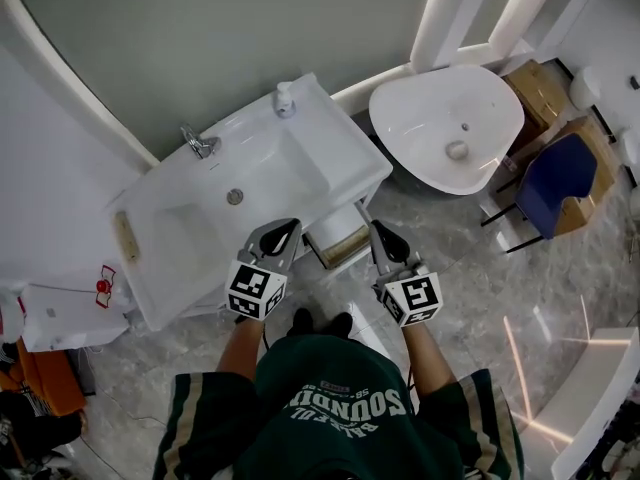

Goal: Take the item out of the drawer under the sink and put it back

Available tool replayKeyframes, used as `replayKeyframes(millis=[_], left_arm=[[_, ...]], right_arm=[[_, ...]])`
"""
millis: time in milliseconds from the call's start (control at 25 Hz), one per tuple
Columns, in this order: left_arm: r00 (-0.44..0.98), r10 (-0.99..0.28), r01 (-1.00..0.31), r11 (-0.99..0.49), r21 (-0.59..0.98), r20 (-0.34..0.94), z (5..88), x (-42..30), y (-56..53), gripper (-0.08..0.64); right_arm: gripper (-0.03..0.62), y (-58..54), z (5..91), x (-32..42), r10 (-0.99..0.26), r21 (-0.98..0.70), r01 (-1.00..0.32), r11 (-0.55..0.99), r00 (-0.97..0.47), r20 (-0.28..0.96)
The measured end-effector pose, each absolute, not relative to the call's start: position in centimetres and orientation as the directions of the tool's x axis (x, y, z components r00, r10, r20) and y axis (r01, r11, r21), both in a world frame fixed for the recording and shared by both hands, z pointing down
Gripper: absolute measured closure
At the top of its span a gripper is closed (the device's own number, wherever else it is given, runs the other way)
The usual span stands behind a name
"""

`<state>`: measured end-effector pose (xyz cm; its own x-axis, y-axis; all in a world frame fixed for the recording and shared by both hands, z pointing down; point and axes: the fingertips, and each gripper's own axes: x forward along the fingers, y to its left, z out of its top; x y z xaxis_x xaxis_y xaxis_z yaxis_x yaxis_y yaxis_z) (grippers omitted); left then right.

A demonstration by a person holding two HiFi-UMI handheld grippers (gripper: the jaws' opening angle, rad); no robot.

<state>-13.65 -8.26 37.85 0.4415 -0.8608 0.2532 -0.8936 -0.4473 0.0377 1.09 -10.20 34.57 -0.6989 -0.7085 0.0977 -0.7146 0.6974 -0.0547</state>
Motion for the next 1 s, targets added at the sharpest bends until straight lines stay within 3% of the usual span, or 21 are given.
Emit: replayKeyframes(millis=[1000], left_arm=[[0.463,-0.845,-0.882,-0.468,0.049,0.269,38.4,-13.6,-6.0,0.511]], right_arm=[[0.591,-7.6,35.1,-0.3,-0.686,-0.059,-0.693,0.719,-0.721,0.104]])
